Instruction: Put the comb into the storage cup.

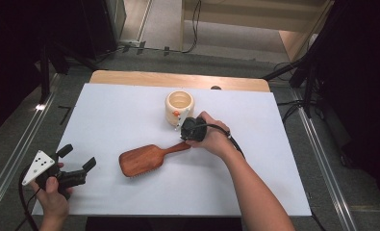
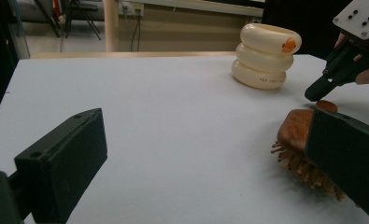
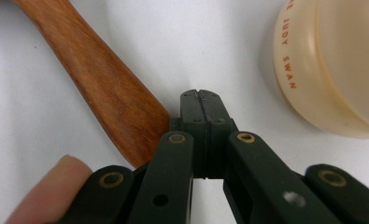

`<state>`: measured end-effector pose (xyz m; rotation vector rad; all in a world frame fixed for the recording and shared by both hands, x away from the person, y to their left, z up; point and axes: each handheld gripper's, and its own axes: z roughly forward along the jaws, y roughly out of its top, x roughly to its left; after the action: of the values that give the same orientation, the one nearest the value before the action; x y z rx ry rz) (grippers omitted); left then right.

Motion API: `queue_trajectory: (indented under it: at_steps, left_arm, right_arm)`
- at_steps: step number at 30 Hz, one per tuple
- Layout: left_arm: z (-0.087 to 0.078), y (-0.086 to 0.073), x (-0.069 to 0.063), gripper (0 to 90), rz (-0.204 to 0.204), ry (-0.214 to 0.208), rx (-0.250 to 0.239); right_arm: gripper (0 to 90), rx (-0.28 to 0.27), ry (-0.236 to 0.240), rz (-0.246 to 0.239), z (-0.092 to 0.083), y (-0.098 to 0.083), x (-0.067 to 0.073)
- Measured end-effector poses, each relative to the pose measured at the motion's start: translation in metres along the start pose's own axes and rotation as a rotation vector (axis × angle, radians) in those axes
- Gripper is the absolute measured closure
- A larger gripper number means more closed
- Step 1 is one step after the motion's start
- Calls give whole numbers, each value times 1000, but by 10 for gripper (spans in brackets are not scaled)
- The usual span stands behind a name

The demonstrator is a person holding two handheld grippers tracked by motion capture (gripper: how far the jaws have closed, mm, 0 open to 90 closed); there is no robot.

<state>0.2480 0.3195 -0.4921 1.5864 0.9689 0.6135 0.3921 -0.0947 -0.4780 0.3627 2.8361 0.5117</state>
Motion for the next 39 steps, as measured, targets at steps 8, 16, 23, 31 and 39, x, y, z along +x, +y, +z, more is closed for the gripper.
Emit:
queue_trajectory:
  at_steps: [8,16,23,31,39]
  left_arm:
    - [0,0,0,0,3,0,4]
    - [0,0,0,0,3,-1,4]
    - [0,0,-1,0,4,-2,4]
    - [0,0,-1,0,3,-2,4]
    - [0,0,-1,0,4,-4,4]
  right_arm:
    - [883,27,30,-21,2,-1,11]
    - [883,34,54,-19,-2,-3,21]
    - [883,43,83,12,-6,-8,32]
    - [697,-15,95,78,-25,-6,26]
    - [266,-56,116,72,-39,6,24]
